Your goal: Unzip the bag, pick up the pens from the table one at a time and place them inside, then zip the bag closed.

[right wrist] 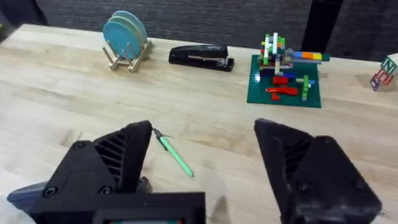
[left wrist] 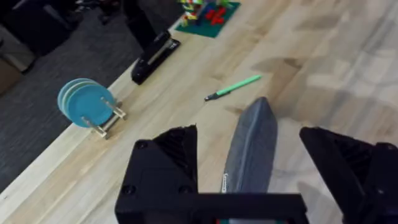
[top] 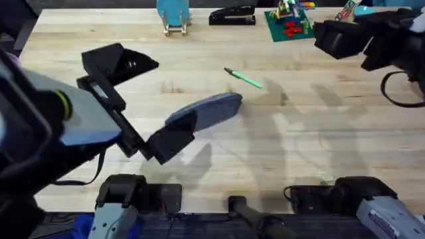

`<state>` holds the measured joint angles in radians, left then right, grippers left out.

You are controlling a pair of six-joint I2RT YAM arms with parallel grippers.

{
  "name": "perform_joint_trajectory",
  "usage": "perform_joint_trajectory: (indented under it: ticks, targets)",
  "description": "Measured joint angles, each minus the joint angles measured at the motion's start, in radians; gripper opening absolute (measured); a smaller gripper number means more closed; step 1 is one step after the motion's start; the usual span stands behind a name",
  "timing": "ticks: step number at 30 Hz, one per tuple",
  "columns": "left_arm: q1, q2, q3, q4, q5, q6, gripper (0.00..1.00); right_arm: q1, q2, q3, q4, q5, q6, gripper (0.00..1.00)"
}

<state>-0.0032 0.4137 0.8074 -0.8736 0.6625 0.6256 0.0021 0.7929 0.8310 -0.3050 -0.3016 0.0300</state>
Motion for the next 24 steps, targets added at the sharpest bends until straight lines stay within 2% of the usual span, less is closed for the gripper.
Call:
perform_joint_trajectory:
  ticks: [8, 17, 24]
  targets:
    - [0.0, 0.0, 0.0, -0.06, 0.007, 0.055, 0.992, 0.001, 0.0, 0.0, 0.0, -0.003, 0.0, 0.997]
    - [0.0, 0.0, 0.0, -0.139, -0.032, 0.068, 0.993, 0.002, 0.0, 0.0, 0.0, -0.003, 0.0, 0.997]
    - [0.0, 0.0, -0.008, -0.158, -0.061, 0.072, 0.991, 0.002, 0.0, 0.0, -0.001, -0.003, 0.0, 0.997]
